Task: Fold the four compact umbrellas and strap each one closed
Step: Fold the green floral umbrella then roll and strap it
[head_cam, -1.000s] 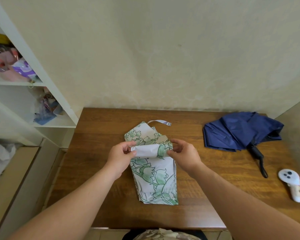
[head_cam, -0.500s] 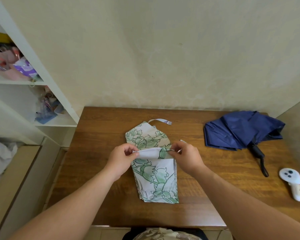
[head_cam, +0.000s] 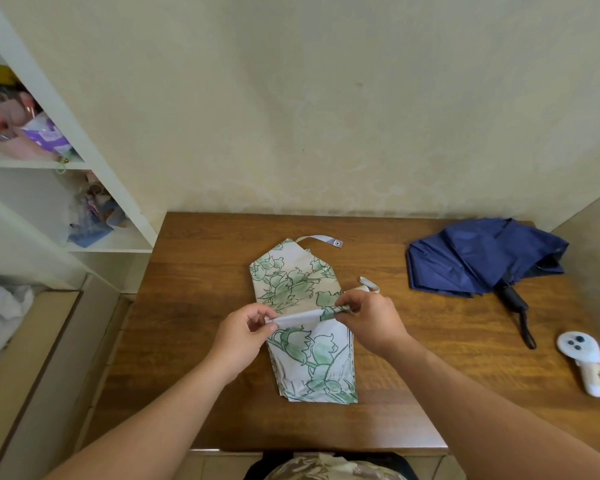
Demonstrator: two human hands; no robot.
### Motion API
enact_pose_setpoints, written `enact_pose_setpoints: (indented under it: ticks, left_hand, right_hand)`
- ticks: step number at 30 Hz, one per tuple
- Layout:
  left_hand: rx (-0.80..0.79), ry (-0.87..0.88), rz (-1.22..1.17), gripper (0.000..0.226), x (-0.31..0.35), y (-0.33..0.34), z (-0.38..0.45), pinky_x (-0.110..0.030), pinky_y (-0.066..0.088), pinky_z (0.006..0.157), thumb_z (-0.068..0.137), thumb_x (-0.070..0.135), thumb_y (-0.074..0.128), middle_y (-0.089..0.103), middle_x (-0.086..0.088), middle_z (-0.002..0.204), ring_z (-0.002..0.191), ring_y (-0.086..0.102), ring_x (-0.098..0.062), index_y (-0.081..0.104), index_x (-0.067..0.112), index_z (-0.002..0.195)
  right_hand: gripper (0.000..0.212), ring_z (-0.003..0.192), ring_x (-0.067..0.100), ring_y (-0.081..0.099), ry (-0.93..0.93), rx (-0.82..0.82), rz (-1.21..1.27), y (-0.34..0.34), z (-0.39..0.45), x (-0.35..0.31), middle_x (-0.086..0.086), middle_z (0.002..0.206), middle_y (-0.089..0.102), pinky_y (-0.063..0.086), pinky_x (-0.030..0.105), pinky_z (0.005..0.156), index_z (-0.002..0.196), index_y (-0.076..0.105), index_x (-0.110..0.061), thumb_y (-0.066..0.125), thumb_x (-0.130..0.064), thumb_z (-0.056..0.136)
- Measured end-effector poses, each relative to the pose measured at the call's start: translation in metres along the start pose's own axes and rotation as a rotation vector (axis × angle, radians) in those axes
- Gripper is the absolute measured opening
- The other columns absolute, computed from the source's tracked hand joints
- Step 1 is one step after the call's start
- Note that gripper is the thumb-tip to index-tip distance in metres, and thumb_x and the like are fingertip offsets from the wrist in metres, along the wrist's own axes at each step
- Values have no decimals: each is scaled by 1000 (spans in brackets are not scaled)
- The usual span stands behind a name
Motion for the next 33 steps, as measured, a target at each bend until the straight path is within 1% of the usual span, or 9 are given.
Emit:
enact_pose_setpoints:
  ticks: [2, 5, 9, 15, 19, 21, 23, 27, 33]
  left_hand:
    - [-2, 39, 85, 27, 0, 3, -2, -31, 55, 71, 92, 21, 81, 69, 11, 83, 78, 65, -8, 73, 44, 103]
    - [13, 109, 183, 29, 3, 5, -6, -14, 49, 64, 87, 21, 84, 69, 13, 81, 81, 63, 1, 75, 44, 102]
    - [44, 213, 316, 20, 2, 8, -7, -23, 52, 67, 85, 25, 86, 65, 17, 82, 79, 60, -2, 80, 42, 96]
    - [-6, 588, 741, 14, 13, 24, -20, -34, 50, 84, 84, 36, 83, 59, 22, 94, 90, 56, -6, 79, 40, 97]
    - [-87, 735, 915, 14, 6, 45, -25, -38, 52, 91, 80, 33, 84, 56, 13, 101, 100, 54, -13, 77, 33, 92]
    - [-134, 759, 990, 15, 4, 56, -24, -40, 52, 99, 79, 33, 85, 61, 10, 112, 111, 56, -15, 80, 31, 93]
    - [-176, 763, 1042, 14, 1, 65, -22, -43, 51, 105, 77, 30, 87, 65, 6, 124, 121, 57, -18, 81, 28, 89]
    - [-265, 744, 1128, 11, -10, 81, -17, -45, 43, 114, 75, 26, 87, 60, -1, 144, 138, 50, -25, 79, 27, 83]
    - [-374, 692, 1203, 10, -28, 99, -5, -49, 37, 121, 80, 29, 82, 54, -3, 155, 145, 42, -30, 79, 30, 90]
  right_hand:
    - [17, 89, 4, 62, -24, -8, -30, 3, -3, 0, -18, 89, 69, 45, 14, 70, 93, 71, -38, 80, -24, 89]
    - [21, 95, 11, 57, -71, 0, -96, 7, -8, 3, -20, 90, 64, 48, 28, 80, 85, 69, -37, 81, -20, 87]
    - [21, 94, 15, 50, -161, 70, -201, 10, -13, 10, -16, 89, 59, 48, 36, 83, 85, 72, -33, 86, -19, 81]
    - [21, 93, 26, 46, -437, 158, -633, 22, -36, 2, -1, 96, 53, 46, 40, 65, 76, 66, -19, 87, -16, 73]
    - [29, 114, 36, 55, -565, -4, -832, 46, -47, 9, 8, 128, 57, 52, 47, 77, 79, 70, -17, 93, -11, 62]
    - [11, 126, 39, 53, -609, -106, -896, 59, -50, 15, 7, 140, 54, 53, 50, 90, 90, 74, -17, 77, -16, 79]
    - [15, 132, 39, 50, -611, -192, -925, 69, -50, 22, 7, 144, 54, 52, 50, 95, 96, 76, -17, 64, -19, 86]
    - [29, 131, 40, 51, -599, -275, -954, 85, -42, 34, 10, 141, 56, 56, 52, 94, 87, 79, -20, 92, -16, 62]
    - [33, 154, 38, 23, -556, -368, -915, 107, -32, 61, 13, 163, 33, 38, 57, 116, 115, 75, -18, 80, -18, 83]
Point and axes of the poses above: each hand's wrist, its own z-axis towards the middle knuckle, its own y-axis out of the palm, x = y × z, the point moved 8 cm from there along z, towards the middle knuckle
